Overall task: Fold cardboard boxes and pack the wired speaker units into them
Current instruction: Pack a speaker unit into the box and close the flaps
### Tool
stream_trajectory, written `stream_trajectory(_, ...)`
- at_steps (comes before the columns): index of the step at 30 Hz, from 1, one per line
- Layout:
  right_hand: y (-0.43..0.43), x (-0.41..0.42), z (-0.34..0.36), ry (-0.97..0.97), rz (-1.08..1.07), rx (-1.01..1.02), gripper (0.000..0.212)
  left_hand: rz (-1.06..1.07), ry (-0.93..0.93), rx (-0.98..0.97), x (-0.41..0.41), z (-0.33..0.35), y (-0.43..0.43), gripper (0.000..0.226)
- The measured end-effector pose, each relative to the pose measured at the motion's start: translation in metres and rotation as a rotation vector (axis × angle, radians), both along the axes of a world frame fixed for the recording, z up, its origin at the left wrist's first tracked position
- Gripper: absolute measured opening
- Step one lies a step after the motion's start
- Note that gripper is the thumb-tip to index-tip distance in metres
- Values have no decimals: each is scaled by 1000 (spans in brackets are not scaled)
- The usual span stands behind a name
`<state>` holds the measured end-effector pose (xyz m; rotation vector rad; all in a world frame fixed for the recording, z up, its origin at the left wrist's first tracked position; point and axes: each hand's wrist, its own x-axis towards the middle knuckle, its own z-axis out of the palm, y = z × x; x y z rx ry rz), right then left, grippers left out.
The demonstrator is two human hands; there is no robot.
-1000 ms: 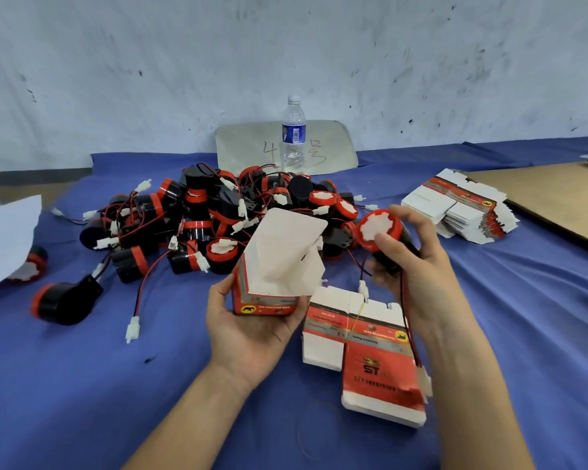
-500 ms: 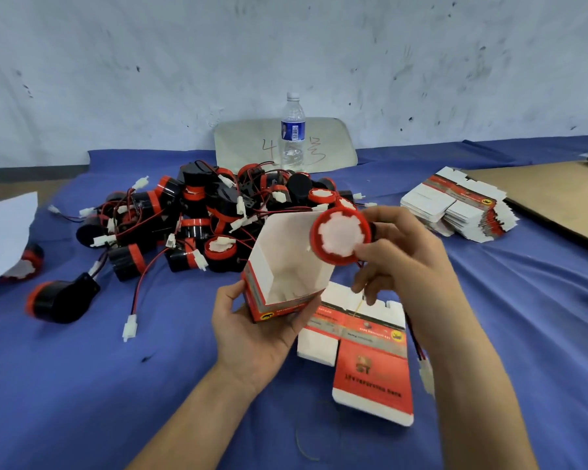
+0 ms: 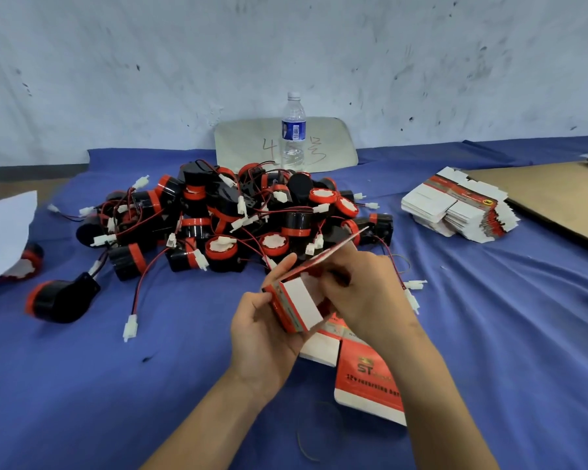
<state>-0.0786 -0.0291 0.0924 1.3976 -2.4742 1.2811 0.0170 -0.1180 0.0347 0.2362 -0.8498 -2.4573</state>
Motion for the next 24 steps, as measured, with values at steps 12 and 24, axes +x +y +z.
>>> stream_trajectory(12, 10, 14, 15, 163, -8, 30, 23, 32, -17, 286, -1, 10, 0, 40)
stream_trajectory(24, 56, -10, 35, -122, -114, 60, 27, 64, 32, 469, 2, 15, -6, 56)
